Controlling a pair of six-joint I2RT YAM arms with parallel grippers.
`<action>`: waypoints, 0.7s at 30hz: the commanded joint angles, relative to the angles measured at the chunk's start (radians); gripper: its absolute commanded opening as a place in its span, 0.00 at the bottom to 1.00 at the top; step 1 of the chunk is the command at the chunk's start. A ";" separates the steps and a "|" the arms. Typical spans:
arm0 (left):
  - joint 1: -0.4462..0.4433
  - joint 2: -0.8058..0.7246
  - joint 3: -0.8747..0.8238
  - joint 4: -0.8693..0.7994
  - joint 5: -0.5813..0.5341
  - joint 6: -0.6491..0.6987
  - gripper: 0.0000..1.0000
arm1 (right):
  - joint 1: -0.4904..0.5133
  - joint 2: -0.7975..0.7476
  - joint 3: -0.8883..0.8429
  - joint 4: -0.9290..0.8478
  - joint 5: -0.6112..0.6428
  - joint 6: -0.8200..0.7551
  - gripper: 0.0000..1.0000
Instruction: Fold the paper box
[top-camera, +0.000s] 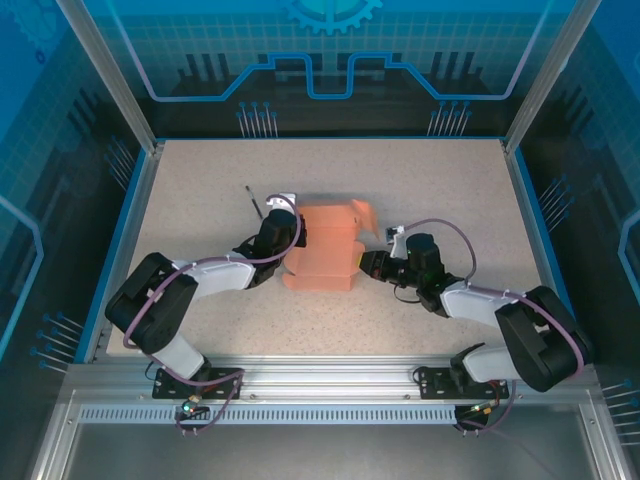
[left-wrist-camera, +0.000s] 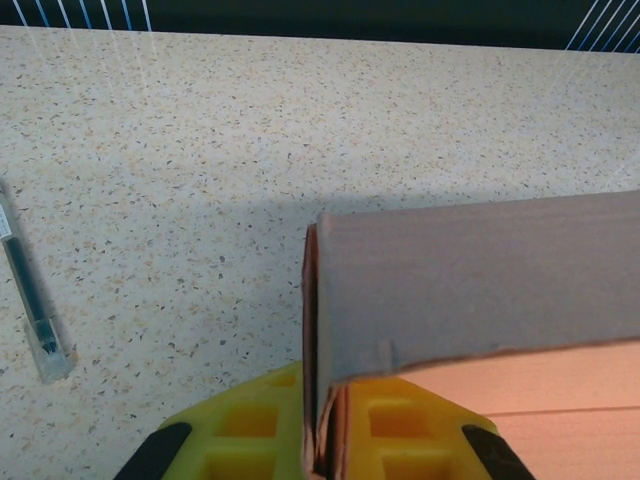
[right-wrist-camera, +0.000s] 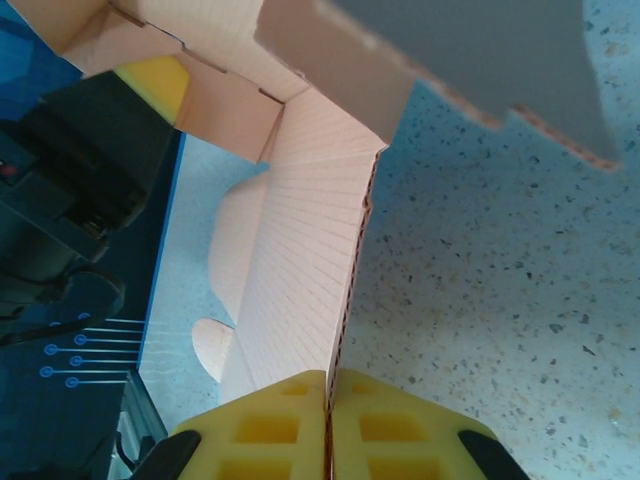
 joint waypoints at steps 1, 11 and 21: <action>-0.003 -0.025 0.008 -0.010 -0.006 0.001 0.04 | 0.006 -0.041 0.002 0.157 0.003 0.036 0.09; -0.003 -0.035 0.008 -0.020 -0.015 0.001 0.04 | -0.049 -0.033 0.032 0.080 -0.046 0.022 0.16; -0.002 -0.039 0.016 -0.025 -0.012 0.009 0.04 | -0.093 -0.226 0.175 -0.486 0.153 -0.383 0.40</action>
